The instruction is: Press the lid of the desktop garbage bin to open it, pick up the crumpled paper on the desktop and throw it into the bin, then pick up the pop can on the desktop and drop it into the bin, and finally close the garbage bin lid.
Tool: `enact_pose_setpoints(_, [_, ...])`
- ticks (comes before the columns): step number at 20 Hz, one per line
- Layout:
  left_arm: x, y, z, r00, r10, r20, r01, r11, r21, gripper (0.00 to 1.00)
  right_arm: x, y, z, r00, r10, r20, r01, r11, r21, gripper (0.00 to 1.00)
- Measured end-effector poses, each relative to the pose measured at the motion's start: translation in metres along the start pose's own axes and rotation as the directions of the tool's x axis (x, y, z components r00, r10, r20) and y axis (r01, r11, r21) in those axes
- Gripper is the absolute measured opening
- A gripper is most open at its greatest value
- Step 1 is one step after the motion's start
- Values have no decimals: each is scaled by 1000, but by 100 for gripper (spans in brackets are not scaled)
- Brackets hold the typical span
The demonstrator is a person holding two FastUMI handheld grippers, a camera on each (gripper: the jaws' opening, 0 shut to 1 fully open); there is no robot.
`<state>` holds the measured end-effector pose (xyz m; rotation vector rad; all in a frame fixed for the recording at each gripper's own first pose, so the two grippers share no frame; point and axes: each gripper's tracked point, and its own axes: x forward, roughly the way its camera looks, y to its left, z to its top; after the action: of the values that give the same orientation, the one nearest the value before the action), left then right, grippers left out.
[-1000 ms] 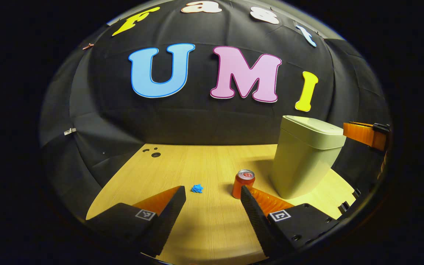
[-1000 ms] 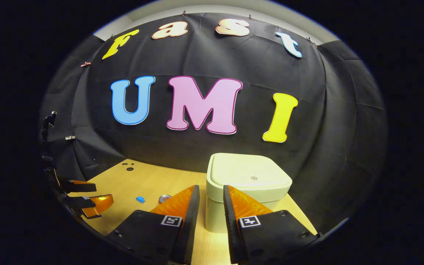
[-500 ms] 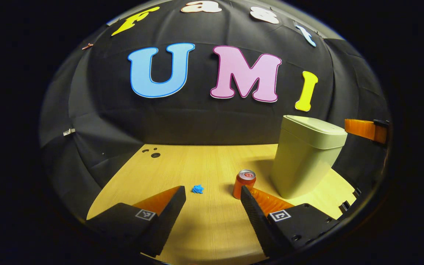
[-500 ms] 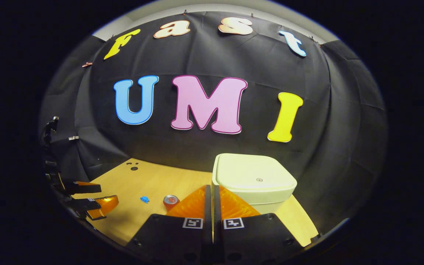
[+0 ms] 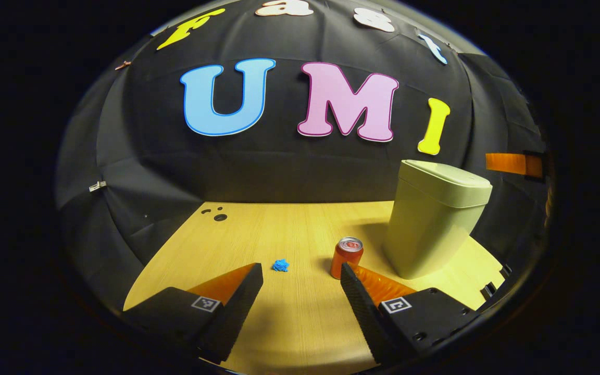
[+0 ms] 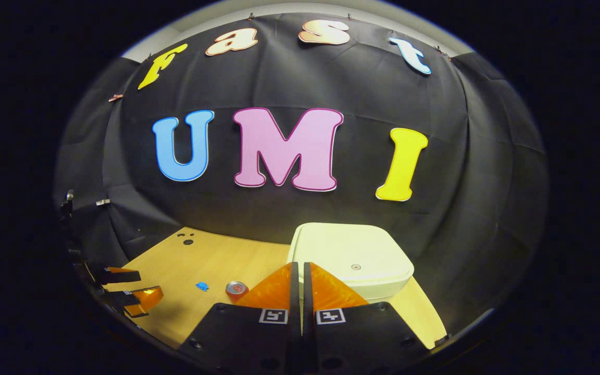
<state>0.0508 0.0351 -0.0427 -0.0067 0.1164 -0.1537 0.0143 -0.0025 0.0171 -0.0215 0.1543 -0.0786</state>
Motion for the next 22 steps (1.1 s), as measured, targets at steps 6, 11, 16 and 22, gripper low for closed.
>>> enact_pose_setpoints(6, [-2, 6, -2, 1000, 25, -9, -25, 1000, -1, 96, 27, -29, -1, 998, -53, -32, 55, 997, 48, 5])
enact_pose_setpoints(11, [-5, 22, -8, 996, 86, -21, -86, 996, -8, 96, 49, -58, -8, 991, -118, -69, 122, 991, 54, 5])
enact_pose_setpoints(16, [-5, 41, -13, 989, 141, -36, -142, 989, -30, 96, 62, -77, -19, 984, -144, -103, 149, 988, 41, 5])
enact_pose_setpoints(22, [-6, 48, -17, 983, 178, -47, -180, 983, -43, 96, 66, -70, -31, 986, -97, -133, 107, 992, 70, 5])
